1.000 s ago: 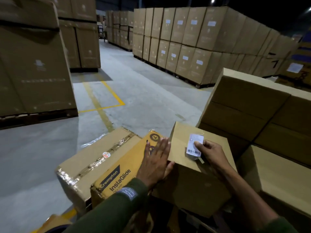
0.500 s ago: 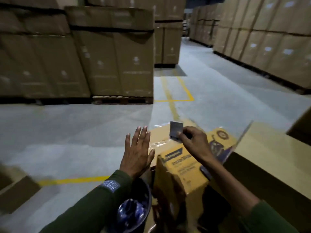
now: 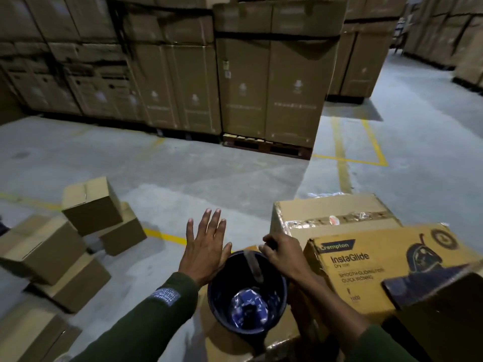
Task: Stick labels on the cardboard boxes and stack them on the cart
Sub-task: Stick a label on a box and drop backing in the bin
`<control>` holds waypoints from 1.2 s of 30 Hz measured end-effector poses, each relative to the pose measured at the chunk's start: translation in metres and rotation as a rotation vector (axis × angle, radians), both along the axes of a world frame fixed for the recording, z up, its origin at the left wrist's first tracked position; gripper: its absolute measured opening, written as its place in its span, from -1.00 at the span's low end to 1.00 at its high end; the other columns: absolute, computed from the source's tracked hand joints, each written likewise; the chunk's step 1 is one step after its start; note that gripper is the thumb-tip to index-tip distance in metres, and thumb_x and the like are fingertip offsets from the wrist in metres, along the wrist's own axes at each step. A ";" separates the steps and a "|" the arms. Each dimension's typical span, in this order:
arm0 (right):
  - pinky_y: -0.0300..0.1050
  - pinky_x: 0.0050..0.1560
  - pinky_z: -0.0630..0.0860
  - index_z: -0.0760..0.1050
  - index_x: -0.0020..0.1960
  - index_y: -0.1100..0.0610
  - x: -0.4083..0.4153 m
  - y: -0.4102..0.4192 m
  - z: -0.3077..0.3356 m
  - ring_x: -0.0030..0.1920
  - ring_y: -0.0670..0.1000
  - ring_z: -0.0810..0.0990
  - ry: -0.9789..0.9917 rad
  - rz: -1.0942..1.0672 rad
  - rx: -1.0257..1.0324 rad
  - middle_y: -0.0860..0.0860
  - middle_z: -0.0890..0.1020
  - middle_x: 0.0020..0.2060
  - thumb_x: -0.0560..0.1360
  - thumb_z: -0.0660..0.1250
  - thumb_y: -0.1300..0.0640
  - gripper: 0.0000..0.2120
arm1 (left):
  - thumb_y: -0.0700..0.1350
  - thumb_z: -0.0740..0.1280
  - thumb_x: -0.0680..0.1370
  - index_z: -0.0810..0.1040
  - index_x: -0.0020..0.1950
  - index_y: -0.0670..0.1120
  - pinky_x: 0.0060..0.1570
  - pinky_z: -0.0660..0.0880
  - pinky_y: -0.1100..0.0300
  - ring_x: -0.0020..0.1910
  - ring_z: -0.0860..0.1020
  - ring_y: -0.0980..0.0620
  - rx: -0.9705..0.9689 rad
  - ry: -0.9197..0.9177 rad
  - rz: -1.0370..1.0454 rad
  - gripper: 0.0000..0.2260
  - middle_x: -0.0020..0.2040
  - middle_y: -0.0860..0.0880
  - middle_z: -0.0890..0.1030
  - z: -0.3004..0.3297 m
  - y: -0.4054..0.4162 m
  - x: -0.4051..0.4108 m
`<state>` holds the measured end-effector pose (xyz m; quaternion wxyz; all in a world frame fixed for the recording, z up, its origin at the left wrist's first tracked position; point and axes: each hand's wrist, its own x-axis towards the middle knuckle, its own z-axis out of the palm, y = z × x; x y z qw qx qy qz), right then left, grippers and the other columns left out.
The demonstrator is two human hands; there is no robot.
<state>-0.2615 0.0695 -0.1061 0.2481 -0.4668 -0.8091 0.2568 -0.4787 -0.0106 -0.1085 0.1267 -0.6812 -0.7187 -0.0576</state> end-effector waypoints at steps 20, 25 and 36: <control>-0.09 -0.03 0.58 0.66 0.07 0.15 0.072 -0.026 0.002 -0.10 -0.06 0.62 -0.044 -0.090 0.109 0.02 0.70 -0.07 0.55 0.36 0.15 -0.84 | 0.15 0.02 0.58 0.40 0.44 -0.17 0.38 0.17 -0.38 0.55 0.14 -0.20 0.008 -0.051 -0.150 -0.43 0.54 -0.18 0.27 -0.014 0.010 0.035; -0.06 -0.03 0.55 0.64 0.09 0.10 0.113 -0.033 0.026 -0.06 -0.04 0.60 -0.032 -0.208 0.211 -0.01 0.68 -0.07 0.55 0.36 0.14 -0.85 | 0.17 0.03 0.58 0.38 0.46 -0.15 0.38 0.20 -0.37 0.56 0.13 -0.19 0.026 -0.056 -0.325 -0.42 0.55 -0.17 0.25 0.008 0.036 0.094; -0.08 -0.04 0.54 0.61 0.06 0.12 0.229 -0.083 0.085 -0.05 0.02 0.60 -0.138 -0.571 0.418 0.02 0.65 -0.07 0.54 0.36 0.16 -0.87 | 0.17 -0.01 0.61 0.28 0.52 -0.15 0.42 0.08 -0.36 0.59 -0.02 -0.17 0.124 -0.051 -0.777 -0.42 0.60 -0.15 0.10 0.060 0.068 0.250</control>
